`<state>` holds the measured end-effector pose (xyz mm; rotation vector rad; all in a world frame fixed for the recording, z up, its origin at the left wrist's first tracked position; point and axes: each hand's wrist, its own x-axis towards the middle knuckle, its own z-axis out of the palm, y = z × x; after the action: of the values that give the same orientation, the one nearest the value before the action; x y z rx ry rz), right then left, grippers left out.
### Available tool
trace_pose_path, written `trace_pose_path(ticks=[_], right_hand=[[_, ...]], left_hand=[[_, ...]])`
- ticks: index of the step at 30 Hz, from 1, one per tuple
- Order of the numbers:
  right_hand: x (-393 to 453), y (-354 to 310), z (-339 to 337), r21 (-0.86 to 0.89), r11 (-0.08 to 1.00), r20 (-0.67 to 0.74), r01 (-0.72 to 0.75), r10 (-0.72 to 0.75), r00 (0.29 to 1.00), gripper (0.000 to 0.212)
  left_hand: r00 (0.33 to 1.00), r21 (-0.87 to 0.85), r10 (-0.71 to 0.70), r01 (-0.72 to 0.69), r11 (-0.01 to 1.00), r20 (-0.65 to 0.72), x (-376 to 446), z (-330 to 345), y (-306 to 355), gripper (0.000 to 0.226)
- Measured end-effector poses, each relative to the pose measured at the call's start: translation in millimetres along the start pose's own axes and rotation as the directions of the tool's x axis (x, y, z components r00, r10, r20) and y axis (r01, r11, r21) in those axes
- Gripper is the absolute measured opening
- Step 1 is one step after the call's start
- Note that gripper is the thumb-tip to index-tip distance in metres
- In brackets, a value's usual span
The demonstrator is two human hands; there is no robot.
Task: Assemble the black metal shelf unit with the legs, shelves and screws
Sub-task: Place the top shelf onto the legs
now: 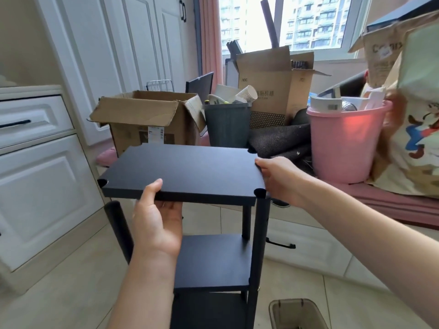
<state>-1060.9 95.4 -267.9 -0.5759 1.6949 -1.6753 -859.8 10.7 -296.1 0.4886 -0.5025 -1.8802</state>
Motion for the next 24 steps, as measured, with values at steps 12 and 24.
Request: trace_pose_path(ticks=[12,24], right_hand=[[30,11,7,-0.146,0.989,0.027,-0.020,0.024,0.999,0.027],[37,12,11,-0.209,0.977,-0.060,-0.053,0.041,0.997,0.024]], left_hand=[[0.993,0.018,-0.043,0.042,0.999,0.107,11,-23,5,0.032],[0.979,0.007,-0.100,0.101,0.995,0.180,18,-24,3,0.040]])
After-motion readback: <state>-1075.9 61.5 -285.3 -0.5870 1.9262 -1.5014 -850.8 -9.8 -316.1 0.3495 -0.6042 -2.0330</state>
